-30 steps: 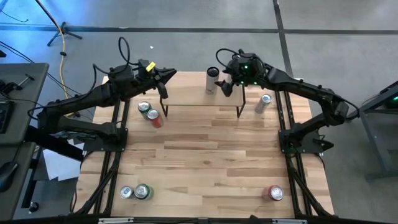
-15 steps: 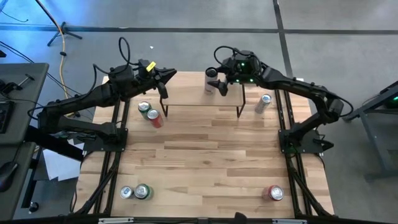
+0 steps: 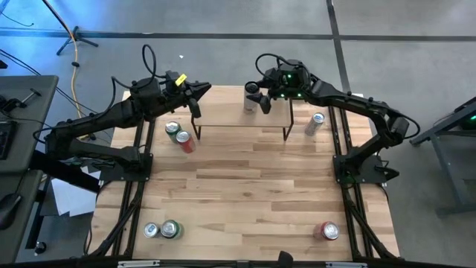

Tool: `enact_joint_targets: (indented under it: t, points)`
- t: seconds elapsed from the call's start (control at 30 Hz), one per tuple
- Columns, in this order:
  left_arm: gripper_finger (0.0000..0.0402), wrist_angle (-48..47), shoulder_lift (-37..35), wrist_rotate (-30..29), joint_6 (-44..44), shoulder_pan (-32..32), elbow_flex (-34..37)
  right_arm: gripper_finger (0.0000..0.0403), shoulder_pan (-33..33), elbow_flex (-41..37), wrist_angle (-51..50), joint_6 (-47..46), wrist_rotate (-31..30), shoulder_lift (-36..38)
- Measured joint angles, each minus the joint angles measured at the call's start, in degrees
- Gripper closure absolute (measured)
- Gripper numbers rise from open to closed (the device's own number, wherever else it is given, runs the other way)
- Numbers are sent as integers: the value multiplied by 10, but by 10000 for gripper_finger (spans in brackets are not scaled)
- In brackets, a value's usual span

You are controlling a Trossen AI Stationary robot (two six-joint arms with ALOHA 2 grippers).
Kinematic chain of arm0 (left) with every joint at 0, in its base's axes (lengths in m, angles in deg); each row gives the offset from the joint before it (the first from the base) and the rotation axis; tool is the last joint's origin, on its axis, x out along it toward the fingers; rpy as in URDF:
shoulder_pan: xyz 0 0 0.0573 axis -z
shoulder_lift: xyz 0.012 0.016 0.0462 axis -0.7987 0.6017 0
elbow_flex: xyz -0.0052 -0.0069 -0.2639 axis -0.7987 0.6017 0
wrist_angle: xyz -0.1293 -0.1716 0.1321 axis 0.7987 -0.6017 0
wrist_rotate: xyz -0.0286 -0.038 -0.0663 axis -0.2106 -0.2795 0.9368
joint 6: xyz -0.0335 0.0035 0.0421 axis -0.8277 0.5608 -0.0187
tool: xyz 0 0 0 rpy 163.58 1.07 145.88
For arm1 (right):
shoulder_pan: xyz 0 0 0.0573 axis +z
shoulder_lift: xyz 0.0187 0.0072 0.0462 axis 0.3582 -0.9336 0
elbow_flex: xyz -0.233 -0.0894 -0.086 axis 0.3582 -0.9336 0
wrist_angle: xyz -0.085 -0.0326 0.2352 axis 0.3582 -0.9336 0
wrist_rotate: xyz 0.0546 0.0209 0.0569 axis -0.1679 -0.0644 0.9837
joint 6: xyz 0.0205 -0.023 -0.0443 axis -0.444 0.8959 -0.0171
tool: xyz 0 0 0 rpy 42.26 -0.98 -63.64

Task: Place canned beverage on shelf
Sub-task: Put the white pink soda can on the shelf aligned with the other white pink soda can

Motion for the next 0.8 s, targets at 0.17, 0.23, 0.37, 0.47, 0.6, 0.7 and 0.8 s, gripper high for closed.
enact_joint_targets:
  t: [0.17,0.23,0.37,0.47,0.6,0.7,0.8]
  points:
    - [402,0,0,0,0,0,0,164,0,0,0,-19,-14,1]
    - [402,-2,0,0,0,0,0,164,2,0,-3,-39,-23,4]
    - [402,-16,-2,0,0,0,0,164,13,-1,-27,-56,-71,29]
    - [402,-17,-2,0,1,0,0,163,29,-1,-57,-66,-130,60]
    - [402,-17,-2,0,1,0,0,164,57,-1,-93,-108,-174,88]
    - [402,-17,-2,0,1,0,0,164,84,-1,-96,-135,-204,105]
    - [402,-17,-2,0,1,0,0,164,112,0,-124,-161,-265,112]
